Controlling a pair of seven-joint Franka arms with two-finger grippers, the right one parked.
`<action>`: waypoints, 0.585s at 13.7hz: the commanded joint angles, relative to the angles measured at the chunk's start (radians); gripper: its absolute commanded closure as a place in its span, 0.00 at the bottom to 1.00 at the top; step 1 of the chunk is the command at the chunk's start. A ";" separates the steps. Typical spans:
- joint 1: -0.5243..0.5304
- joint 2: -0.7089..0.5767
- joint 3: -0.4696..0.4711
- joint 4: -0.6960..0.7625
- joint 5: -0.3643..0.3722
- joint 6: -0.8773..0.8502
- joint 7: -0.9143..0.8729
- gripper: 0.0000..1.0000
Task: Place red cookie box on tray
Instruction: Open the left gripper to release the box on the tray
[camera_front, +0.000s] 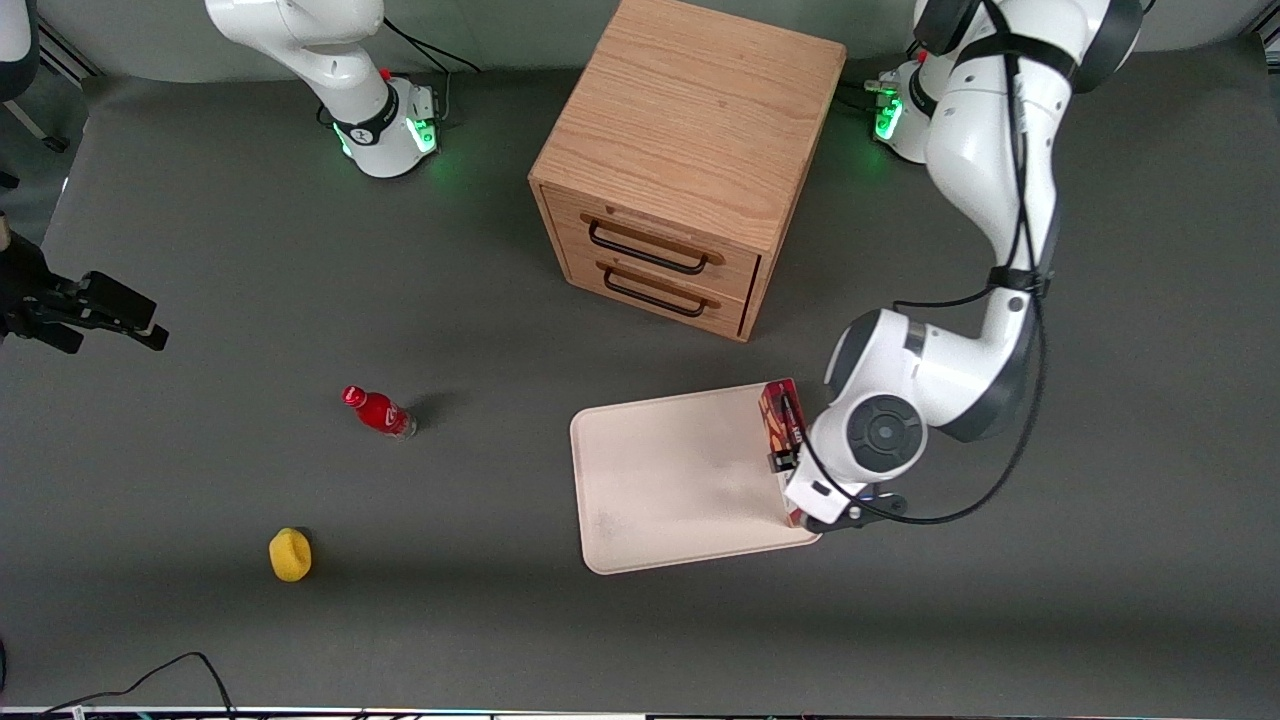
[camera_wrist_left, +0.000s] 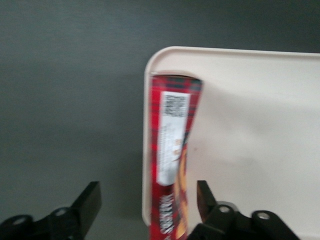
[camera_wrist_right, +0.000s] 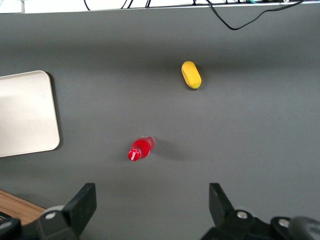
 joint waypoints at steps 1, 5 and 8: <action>0.066 -0.142 0.003 -0.022 0.017 -0.138 0.000 0.00; 0.260 -0.304 0.003 -0.022 0.018 -0.348 0.313 0.00; 0.337 -0.366 0.005 -0.054 0.055 -0.352 0.409 0.00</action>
